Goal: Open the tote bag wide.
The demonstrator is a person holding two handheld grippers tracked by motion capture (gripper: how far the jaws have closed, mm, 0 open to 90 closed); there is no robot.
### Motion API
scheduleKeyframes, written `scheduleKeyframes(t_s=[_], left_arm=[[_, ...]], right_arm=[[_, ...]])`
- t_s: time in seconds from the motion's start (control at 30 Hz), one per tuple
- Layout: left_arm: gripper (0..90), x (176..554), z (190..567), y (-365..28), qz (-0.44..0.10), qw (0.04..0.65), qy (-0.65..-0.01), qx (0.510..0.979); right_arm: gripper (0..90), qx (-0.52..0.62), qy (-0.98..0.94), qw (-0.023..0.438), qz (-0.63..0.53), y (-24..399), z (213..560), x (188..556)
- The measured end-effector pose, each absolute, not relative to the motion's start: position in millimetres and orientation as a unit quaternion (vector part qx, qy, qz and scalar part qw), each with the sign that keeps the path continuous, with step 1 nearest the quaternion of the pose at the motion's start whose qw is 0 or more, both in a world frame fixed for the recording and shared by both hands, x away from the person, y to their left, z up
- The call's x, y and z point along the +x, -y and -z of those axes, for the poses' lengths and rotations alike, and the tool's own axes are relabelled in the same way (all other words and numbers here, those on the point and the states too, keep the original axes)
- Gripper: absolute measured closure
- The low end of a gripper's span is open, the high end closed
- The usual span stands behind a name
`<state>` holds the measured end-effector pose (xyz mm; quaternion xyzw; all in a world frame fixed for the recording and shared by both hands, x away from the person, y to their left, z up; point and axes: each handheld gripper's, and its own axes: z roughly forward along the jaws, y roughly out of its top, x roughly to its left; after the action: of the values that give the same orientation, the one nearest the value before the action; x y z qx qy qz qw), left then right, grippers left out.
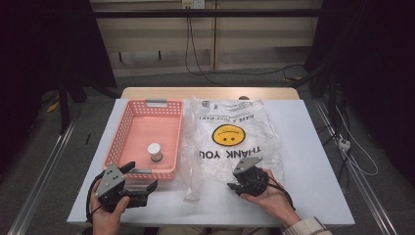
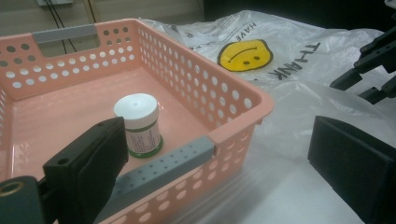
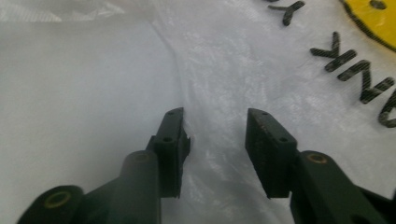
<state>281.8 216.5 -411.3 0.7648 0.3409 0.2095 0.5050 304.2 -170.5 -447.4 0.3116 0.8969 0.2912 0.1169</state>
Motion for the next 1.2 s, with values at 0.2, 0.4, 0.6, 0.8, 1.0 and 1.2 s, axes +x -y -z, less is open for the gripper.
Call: scheduleKeyframes(t_s=[0.2, 0.4, 0.6, 0.8, 1.0, 1.2], left_arm=[[4.8, 282, 411, -216, -0.211, 0.502, -0.339, 0.767], [4.8, 282, 412, -216, -0.21, 0.503, -0.34, 0.767], [5.0, 282, 412, -216, -0.211, 0.502, -0.339, 0.767], [5.0, 282, 412, -216, -0.21, 0.502, -0.339, 0.767], [5.0, 282, 412, -215, -0.209, 0.502, -0.339, 0.768], [5.0, 282, 412, -216, -0.209, 0.503, -0.339, 0.767]], right_arm=[[52.3, 0.318, -0.896, 0.113, -0.289, 172, 448, 307], [67.4, 0.329, -0.89, 0.104, -0.298, 172, 450, 316], [69.1, 0.342, -0.885, 0.092, -0.301, 173, 450, 322], [80.1, 0.352, -0.884, 0.073, -0.297, 174, 449, 327], [90.0, 0.364, -0.879, 0.064, -0.3, 176, 449, 330], [90.0, 0.377, -0.871, 0.056, -0.31, 179, 447, 330]])
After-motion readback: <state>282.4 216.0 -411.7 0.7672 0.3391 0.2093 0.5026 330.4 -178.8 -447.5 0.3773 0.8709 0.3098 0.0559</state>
